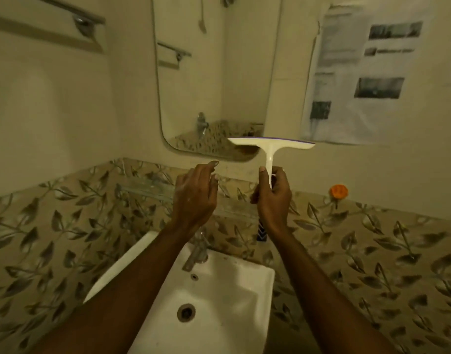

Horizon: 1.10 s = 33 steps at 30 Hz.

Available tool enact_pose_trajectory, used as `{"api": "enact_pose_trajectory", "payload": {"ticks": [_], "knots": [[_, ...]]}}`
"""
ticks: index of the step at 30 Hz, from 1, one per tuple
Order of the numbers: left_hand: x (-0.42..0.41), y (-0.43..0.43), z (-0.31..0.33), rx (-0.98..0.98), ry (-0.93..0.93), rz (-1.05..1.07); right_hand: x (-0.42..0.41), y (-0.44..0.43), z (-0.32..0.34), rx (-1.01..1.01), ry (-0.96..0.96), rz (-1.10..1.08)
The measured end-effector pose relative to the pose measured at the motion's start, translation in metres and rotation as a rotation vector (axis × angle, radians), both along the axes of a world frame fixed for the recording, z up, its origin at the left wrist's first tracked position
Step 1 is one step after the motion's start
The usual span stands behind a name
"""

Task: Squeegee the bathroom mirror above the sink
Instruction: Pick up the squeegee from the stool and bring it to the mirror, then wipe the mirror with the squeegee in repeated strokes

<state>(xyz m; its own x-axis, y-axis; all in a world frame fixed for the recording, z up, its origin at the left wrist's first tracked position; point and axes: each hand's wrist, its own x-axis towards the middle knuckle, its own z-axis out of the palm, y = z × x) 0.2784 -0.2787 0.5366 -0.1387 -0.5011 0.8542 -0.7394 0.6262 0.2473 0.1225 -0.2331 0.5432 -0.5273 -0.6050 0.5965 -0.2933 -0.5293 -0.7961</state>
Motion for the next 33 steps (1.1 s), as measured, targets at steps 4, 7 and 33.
{"api": "enact_pose_trajectory", "payload": {"ticks": [4,7,33], "knots": [[0.011,-0.028,0.055,-0.029,0.039,0.022,-0.003,-0.031,0.051,-0.052,0.047,0.006],[0.022,-0.055,0.091,-0.051,0.043,0.064,-0.002,-0.052,0.09,-0.093,0.081,-0.063],[0.08,-0.245,0.285,0.219,0.57,-0.16,-0.001,-0.183,0.331,-0.284,0.331,-0.588]]}}
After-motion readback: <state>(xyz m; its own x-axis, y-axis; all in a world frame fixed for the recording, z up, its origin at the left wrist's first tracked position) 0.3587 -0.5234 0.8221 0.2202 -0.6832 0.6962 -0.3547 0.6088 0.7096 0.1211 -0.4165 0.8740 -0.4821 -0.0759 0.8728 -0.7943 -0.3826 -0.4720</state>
